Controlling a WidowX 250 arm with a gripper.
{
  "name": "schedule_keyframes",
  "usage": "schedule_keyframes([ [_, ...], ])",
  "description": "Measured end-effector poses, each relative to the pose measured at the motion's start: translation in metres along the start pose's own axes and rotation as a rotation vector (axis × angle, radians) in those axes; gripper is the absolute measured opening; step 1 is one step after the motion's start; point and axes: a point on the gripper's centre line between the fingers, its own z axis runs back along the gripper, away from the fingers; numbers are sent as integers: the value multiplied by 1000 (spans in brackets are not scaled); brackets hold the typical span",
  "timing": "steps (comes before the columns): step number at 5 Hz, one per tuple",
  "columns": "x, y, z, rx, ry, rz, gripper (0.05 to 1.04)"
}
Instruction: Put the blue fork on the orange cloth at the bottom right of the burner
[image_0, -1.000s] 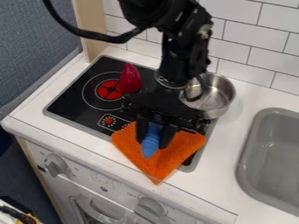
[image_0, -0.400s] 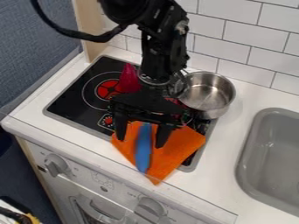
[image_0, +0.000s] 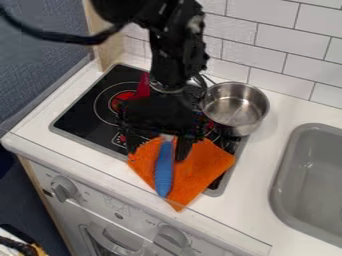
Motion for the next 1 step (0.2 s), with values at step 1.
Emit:
schedule_keyframes([
  [1, 4, -5, 3, -125, -53, -142, 1002],
])
